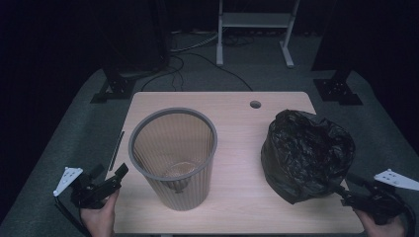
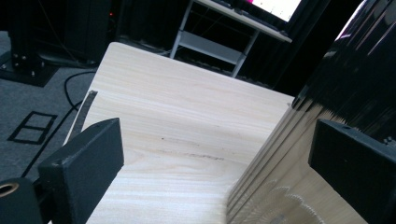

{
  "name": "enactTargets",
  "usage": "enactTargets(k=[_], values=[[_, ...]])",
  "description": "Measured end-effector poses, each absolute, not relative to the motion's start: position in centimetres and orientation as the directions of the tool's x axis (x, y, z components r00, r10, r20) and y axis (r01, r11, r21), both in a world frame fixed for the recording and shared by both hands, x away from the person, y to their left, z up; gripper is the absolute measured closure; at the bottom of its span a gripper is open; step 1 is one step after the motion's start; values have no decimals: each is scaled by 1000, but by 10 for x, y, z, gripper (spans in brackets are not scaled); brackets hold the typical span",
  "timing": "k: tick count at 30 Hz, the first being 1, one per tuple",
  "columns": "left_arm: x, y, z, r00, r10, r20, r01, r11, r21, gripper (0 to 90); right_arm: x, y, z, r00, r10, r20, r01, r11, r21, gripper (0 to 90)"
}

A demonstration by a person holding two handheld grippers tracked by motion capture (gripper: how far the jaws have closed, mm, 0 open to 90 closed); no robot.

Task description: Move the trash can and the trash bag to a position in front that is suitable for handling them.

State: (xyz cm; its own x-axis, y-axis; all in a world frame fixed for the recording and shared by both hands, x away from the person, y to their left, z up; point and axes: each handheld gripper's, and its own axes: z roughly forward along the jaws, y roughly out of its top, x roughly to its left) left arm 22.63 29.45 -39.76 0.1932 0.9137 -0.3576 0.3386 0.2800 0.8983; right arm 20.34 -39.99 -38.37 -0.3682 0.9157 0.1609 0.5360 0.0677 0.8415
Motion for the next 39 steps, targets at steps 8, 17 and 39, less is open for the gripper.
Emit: enactTargets(k=[8,17,39], values=[[229,289,-401,144,933,-330,400,250,882,24,203,-401,-381,-371,913,168,528,59,847,253],[235,281,-407,125,941,-316,453,229,862,24,204,-400,-381,-371,912,175,529,53,847,253],[240,256,-414,122,966,-230,485,144,863,26,201,-398,-379,-382,906,182,523,49,851,253]])
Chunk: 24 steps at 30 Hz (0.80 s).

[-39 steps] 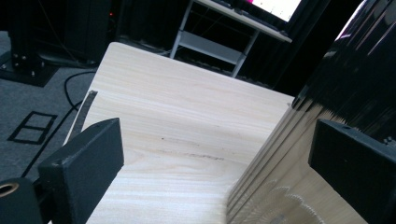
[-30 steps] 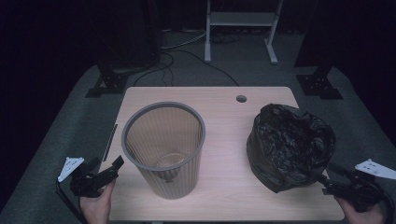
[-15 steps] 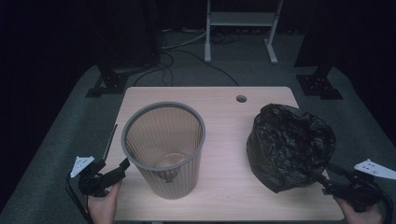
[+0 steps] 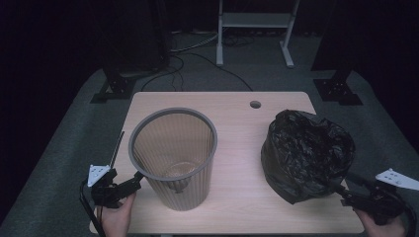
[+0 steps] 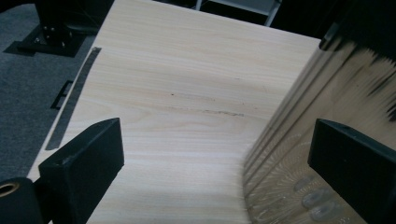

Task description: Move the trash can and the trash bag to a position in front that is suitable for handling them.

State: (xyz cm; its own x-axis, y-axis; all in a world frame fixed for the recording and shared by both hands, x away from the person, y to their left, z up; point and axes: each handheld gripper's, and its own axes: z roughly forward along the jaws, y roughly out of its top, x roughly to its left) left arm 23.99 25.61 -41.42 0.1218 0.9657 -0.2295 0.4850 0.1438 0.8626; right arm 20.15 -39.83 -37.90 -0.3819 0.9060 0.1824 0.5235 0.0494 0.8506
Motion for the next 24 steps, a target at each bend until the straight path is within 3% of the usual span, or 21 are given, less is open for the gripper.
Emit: enactTargets(k=[24], values=[[240,250,-417,107,962,-249,489,167,856,46,202,-397,-380,-383,905,182,525,52,850,253]])
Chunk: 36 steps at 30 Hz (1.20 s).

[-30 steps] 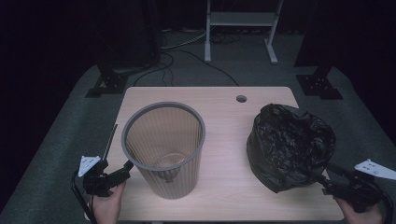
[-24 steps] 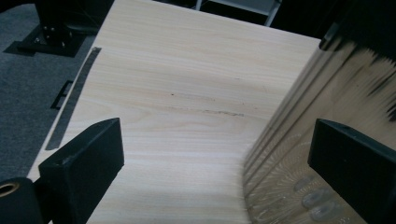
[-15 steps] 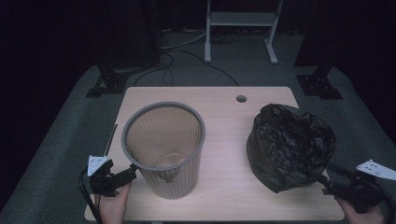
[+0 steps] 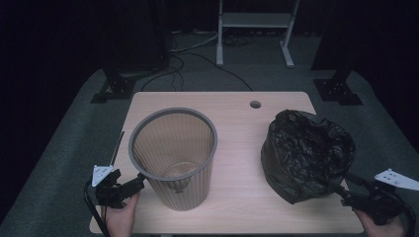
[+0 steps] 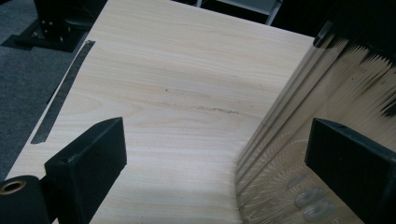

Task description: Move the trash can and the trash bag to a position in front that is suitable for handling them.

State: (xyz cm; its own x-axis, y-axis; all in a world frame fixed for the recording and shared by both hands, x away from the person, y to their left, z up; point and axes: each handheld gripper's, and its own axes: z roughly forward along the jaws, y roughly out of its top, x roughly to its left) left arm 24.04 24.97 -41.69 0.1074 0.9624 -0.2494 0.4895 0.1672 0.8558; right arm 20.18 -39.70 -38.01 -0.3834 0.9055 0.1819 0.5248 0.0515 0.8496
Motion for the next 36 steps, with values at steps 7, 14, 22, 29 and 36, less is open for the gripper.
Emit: enactTargets(k=[7,14,22,29,36], values=[[242,245,-417,125,958,-260,492,167,854,51,202,-397,-380,-386,904,184,523,51,851,252],[244,240,-420,157,944,-290,492,180,852,51,202,-399,-380,-385,904,186,524,48,850,252],[249,228,-420,212,933,-289,492,153,857,51,203,-400,-382,-380,904,194,529,40,848,252],[254,216,-420,247,928,-280,488,130,863,51,204,-402,-384,-375,905,202,535,33,844,253],[259,205,-418,271,920,-283,489,122,864,51,205,-405,-385,-371,905,209,539,27,842,252]])
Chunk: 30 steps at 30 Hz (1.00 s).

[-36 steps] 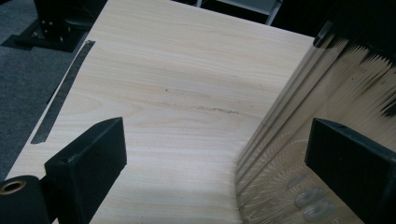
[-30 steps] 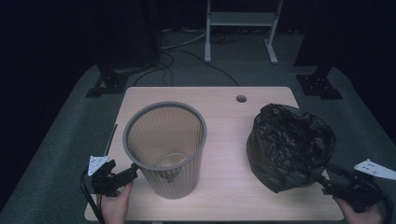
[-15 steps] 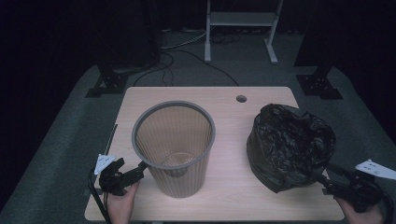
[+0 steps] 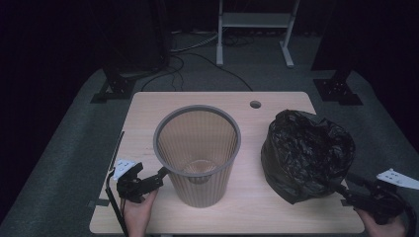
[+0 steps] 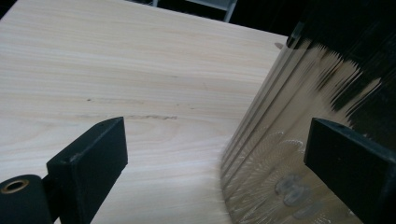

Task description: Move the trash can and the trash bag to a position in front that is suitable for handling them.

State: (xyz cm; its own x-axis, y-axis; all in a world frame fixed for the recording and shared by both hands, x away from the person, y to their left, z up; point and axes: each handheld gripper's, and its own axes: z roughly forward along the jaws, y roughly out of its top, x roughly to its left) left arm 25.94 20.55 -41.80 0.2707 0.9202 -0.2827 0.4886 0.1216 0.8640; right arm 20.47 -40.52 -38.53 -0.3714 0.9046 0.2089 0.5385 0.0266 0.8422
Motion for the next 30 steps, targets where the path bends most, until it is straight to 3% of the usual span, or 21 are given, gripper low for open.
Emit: enactTargets(k=[30], values=[[281,147,-401,423,869,-257,462,37,886,50,206,-410,-388,-366,902,230,552,11,834,253]])
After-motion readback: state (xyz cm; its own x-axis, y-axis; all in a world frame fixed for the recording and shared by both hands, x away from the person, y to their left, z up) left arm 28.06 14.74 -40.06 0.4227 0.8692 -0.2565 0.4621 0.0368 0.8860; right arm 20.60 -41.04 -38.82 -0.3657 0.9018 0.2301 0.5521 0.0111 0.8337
